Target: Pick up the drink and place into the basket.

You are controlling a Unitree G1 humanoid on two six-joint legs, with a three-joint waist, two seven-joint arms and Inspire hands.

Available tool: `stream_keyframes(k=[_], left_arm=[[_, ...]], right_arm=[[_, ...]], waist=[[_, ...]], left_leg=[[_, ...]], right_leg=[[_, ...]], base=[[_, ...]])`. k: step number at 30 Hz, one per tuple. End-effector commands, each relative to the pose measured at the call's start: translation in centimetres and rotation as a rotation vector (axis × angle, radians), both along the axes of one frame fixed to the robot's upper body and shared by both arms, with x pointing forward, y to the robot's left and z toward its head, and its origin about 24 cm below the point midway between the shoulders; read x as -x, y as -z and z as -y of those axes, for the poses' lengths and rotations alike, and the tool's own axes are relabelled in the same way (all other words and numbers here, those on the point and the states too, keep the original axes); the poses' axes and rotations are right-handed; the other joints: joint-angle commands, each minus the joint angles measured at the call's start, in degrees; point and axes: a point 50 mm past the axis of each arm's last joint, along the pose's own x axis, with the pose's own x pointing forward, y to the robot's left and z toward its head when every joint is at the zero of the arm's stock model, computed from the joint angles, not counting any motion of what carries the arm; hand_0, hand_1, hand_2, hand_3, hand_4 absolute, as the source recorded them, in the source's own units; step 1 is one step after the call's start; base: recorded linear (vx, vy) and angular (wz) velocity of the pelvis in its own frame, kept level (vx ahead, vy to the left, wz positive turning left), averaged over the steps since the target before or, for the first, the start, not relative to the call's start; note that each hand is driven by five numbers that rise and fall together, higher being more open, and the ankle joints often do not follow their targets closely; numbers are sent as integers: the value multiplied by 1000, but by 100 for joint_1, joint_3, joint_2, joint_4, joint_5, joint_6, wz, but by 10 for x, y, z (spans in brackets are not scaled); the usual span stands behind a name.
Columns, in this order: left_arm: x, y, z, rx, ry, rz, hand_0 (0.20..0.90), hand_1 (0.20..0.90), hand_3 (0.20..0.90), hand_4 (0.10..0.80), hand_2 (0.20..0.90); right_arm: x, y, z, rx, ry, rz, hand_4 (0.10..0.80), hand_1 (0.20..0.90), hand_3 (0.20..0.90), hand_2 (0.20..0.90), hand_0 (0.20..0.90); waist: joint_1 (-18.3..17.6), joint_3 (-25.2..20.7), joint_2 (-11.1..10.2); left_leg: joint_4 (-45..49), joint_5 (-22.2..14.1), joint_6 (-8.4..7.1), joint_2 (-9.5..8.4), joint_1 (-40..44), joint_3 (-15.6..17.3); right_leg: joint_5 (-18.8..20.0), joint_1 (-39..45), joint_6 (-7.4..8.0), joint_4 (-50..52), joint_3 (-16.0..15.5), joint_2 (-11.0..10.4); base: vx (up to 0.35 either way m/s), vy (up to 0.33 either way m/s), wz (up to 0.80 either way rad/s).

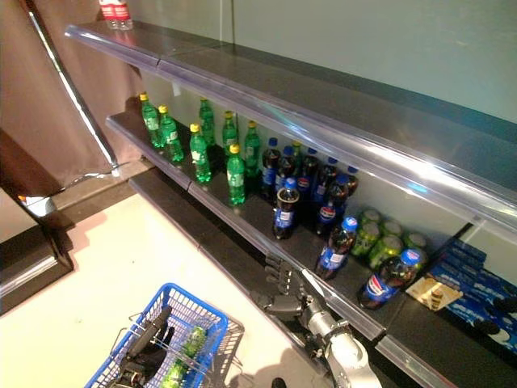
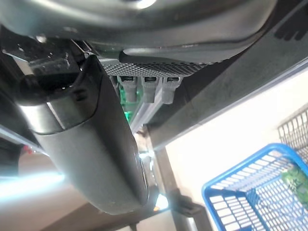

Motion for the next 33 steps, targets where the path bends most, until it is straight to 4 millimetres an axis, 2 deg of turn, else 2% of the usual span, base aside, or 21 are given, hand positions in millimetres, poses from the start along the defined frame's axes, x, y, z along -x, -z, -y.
stream_keyframes(k=[1, 7, 16, 19, 25, 33], left_arm=[[-72, -59, -15, -88, 54, 388, 300, 300, 200, 100, 300], [-68, -61, -21, -103, 57, 401, 300, 300, 200, 100, 300], [-68, -67, -31, -138, 52, 442, 300, 300, 200, 100, 300], [-75, -72, -30, -150, 53, 470, 300, 300, 200, 100, 300], [-84, -77, -30, -165, 39, 491, 300, 300, 200, 100, 300], [-87, -77, -32, -176, 1, 478, 300, 300, 200, 100, 300]], right_arm=[[-34, -54, -10, -69, -24, 294, 800, 900, 900, 900, 900], [-20, -47, 2, -52, -8, 247, 800, 900, 900, 900, 900], [4, -42, 30, -48, -2, 186, 800, 900, 900, 900, 900], [7, -43, 36, -57, 12, 181, 800, 900, 900, 900, 900], [5, -46, 41, -56, 45, 197, 800, 900, 900, 900, 900], [10, -50, 56, -64, 209, 242, 800, 900, 900, 900, 900]], waist=[[31, -260, -7], [-107, -190, -50], [-515, -84, -76], [-648, -44, -100], [-769, -4, -123], [-957, -15, -108]], left_leg=[[264, -322, 194, -377, -251, -107], [555, -449, 231, -412, -347, -47], [733, -553, 295, -460, -408, 100], [784, -594, 313, -479, -410, 140], [734, -598, 326, -500, -371, 209], [733, -683, 404, -542, -314, 294]], right_leg=[[-235, 277, 140, 21, -304, 71], [-186, 245, 163, 21, -150, 38], [-61, 20, 226, 108, 381, 108], [19, -110, 272, 159, 568, 115], [162, -283, 336, 172, 671, 147], [242, -495, 383, 267, 840, 225]], base=[[-3, 2, 4], [-28, 10, 2], [-60, 22, -20], [-74, 22, -37], [-50, 19, -30], [-6, 12, -21]])
